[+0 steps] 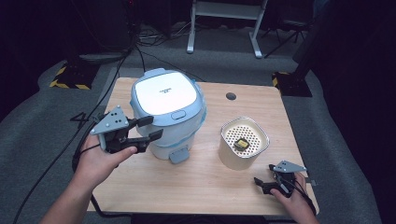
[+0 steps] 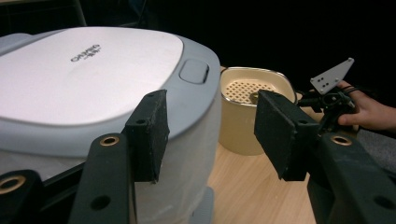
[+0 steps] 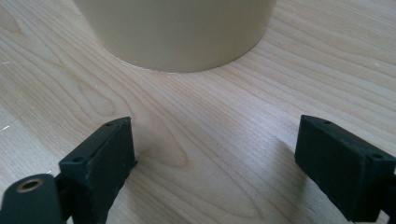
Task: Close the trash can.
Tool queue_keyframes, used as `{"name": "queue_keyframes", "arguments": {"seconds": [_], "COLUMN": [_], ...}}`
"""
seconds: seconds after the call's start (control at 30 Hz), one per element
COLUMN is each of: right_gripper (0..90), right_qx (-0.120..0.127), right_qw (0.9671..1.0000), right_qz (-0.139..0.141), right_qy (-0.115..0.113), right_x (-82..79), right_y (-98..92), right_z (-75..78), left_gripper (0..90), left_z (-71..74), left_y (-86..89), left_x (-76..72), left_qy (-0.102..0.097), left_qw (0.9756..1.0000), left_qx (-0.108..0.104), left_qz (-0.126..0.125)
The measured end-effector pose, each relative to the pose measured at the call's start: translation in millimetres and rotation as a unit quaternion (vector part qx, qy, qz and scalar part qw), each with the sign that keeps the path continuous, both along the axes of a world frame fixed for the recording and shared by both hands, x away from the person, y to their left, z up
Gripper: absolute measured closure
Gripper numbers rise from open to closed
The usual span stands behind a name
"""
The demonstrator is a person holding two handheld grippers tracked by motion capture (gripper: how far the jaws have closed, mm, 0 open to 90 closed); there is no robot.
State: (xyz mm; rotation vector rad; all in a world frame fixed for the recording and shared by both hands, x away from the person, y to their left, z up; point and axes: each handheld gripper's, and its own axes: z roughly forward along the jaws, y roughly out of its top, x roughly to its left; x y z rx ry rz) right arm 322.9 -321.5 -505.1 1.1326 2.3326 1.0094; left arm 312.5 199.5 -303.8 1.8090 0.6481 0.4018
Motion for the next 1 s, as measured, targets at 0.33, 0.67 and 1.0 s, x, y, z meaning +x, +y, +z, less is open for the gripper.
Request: {"name": "queue_keyframes", "arguments": {"seconds": [0.33, 0.67, 1.0], "right_gripper": [11.8, 11.8, 11.8], "right_qx": [-0.001, -0.001, -0.001], "right_qw": [1.0, 1.0, 1.0], "right_qz": [0.0, 0.0, 0.0], "right_qy": [0.0, 0.0, 0.0], "right_x": [0.2, 0.2, 0.1], "right_y": [0.1, 0.1, 0.1], "right_z": [0.0, 0.0, 0.0], "left_gripper": [44.6, 40.2, 40.2], "left_z": [-36.1, -78.9, -117.5], "left_y": [12.3, 15.1, 18.5], "left_x": [-9.8, -4.0, -0.4], "left_qy": [0.023, 0.062, 0.097], "left_qw": [0.9997, 0.9974, 0.9937], "left_qx": [-0.012, 0.031, 0.047], "left_qz": [0.003, 0.019, 0.03]}}
